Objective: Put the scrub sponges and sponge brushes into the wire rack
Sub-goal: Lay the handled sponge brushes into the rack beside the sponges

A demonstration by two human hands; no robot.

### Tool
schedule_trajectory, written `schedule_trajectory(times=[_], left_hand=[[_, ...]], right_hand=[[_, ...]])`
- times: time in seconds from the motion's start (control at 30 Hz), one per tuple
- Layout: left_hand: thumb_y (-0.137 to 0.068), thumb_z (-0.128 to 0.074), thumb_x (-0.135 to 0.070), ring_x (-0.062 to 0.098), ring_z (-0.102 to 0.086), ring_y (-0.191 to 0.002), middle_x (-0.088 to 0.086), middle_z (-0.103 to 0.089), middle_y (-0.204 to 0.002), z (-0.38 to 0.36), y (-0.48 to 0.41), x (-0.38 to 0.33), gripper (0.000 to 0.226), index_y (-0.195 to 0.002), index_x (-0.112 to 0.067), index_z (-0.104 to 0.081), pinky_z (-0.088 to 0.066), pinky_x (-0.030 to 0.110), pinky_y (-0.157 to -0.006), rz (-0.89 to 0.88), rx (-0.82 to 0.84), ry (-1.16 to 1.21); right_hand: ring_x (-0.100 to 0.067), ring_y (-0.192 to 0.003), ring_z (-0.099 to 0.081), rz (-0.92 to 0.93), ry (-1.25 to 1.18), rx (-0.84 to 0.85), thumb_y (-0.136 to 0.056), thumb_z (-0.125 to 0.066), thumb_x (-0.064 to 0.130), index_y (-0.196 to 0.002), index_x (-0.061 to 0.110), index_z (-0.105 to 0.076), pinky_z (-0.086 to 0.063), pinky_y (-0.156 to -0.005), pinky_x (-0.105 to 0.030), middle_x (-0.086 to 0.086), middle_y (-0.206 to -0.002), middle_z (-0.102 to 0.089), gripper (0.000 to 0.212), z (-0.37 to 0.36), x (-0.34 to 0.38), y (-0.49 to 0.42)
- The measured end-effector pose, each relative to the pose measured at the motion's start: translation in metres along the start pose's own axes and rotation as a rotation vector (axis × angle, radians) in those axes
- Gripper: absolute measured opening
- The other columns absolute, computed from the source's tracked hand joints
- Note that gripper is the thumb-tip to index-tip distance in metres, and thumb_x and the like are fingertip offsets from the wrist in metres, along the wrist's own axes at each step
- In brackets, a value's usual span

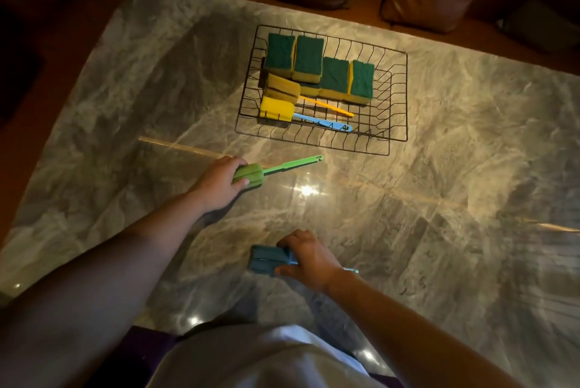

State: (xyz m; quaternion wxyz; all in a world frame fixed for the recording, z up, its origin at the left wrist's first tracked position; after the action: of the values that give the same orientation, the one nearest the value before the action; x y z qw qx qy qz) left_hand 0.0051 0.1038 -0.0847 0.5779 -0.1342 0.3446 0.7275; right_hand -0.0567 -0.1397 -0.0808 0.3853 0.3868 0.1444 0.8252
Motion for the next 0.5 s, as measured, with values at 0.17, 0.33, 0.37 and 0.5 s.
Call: schedule_trajectory(times=[0.17,0.33,0.37,0.5], left_hand=[[-0.096,-0.065,-0.024,0.021,-0.056,-0.113,0.003,-0.06,-0.126,0.005,0.01,-0.01,0.033,-0.129,-0.022,-0.059,-0.048,0.043,-0.095,-0.047,0.047,0.057],[-0.097,-0.064,-0.023,0.015,-0.057,-0.109,-0.004,-0.061,-0.122,0.024,0.009,-0.031,0.031,-0.127,-0.023,-0.061,-0.048,0.035,-0.09,-0.125,0.032,0.101],[-0.097,-0.064,-0.023,0.013,-0.056,-0.109,-0.005,-0.061,-0.121,0.03,0.008,-0.036,0.031,-0.128,-0.023,-0.062,-0.046,0.031,-0.088,-0.145,0.018,0.106],[-0.096,-0.066,-0.02,0.008,-0.055,-0.107,-0.011,-0.059,-0.119,0.056,-0.006,-0.057,0.032,-0.128,-0.022,-0.064,-0.039,0.016,-0.085,-0.237,-0.054,0.107]], right_hand=[[-0.024,-0.111,-0.058,-0.005,-0.071,-0.018,-0.089,-0.071,0.039,-0.126,0.019,-0.061,-0.047,-0.096,-0.039,-0.005,-0.119,-0.061,0.043,-0.002,-0.004,0.0],[-0.019,-0.099,-0.06,-0.078,-0.271,-0.107,-0.088,-0.074,0.028,-0.118,0.017,-0.064,-0.051,-0.089,-0.034,-0.003,-0.112,-0.062,0.034,0.025,-0.021,0.008],[-0.016,-0.097,-0.06,-0.089,-0.309,-0.135,-0.088,-0.074,0.028,-0.116,0.02,-0.064,-0.052,-0.087,-0.032,-0.001,-0.11,-0.062,0.032,0.035,-0.025,0.012],[-0.006,-0.094,-0.06,-0.065,-0.407,-0.268,-0.09,-0.073,0.029,-0.109,0.029,-0.062,-0.053,-0.082,-0.024,0.009,-0.105,-0.062,0.023,0.095,-0.033,0.029]])
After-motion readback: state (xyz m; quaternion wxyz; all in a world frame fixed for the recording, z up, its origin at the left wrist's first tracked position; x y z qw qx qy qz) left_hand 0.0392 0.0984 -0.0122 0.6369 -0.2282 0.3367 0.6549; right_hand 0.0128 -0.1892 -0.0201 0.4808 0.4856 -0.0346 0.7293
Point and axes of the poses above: each hand's wrist, its own y-axis away from the middle knuckle, its own z-axis out of the back of the hand, x = y × z, the point moved 7 cm from there along -y, towards the middle knuckle
